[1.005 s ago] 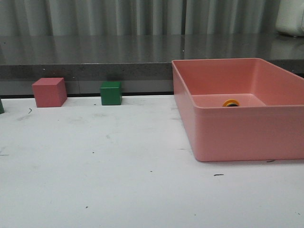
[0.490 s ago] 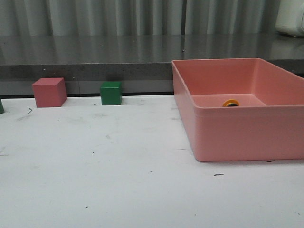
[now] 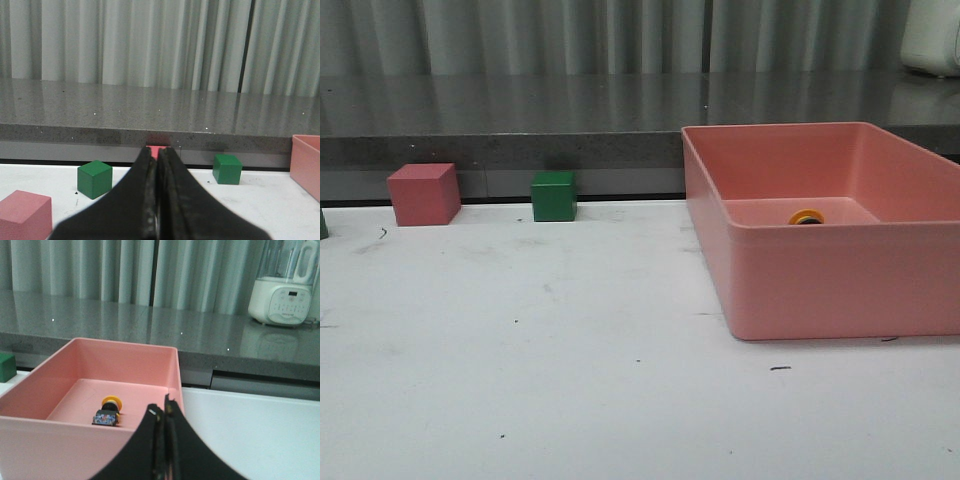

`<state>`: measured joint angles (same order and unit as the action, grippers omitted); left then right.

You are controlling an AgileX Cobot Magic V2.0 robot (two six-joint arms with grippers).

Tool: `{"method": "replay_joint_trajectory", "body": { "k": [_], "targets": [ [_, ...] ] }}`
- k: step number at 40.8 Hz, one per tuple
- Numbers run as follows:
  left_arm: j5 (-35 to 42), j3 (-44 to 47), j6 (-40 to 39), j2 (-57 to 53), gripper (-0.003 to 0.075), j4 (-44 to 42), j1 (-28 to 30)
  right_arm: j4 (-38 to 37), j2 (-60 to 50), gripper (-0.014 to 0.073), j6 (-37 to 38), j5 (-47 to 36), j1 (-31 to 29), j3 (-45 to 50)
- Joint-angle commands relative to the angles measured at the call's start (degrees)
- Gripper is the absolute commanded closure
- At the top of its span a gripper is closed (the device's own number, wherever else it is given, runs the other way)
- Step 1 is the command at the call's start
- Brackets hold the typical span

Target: Place and stand button with both arms

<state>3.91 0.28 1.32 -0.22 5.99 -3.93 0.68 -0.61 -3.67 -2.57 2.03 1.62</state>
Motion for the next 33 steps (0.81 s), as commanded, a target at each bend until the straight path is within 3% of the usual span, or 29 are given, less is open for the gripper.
{"method": "replay_joint_trajectory", "body": {
  "k": [1,6,10,20,28,33],
  "targets": [
    [3.6,-3.7,-0.3,-1.2,0.0740,2.3,0.0,0.3,-1.0,0.0662,-0.4,-6.2,-0.1,-2.7],
    [-3.9,-12.3,-0.3,-1.0,0.0740,1.2,0.0,0.3,-0.9,0.0662,-0.4,-0.8,-0.1,-9.3],
    [-11.3,-21.4,-0.3,1.3,0.0740,-1.3,0.0,0.3,0.5,0.0662,-0.4,8.4,-0.1,-17.0],
    [-28.2,-42.0,-0.3,14.3,0.0740,-1.2,0.0,0.3,11.2,0.0662,-0.4,25.5,-0.1,-34.5],
    [-33.7,-47.5,-0.3,22.6,0.0740,-0.8,0.0,0.3,20.7,0.0662,-0.4,37.8,-0.1,-42.5],
    [-33.9,-46.7,-0.3,25.7,0.0740,-0.8,0.0,0.3,24.7,0.0662,-0.4,39.7,-0.1,-42.3]
  ]
}}
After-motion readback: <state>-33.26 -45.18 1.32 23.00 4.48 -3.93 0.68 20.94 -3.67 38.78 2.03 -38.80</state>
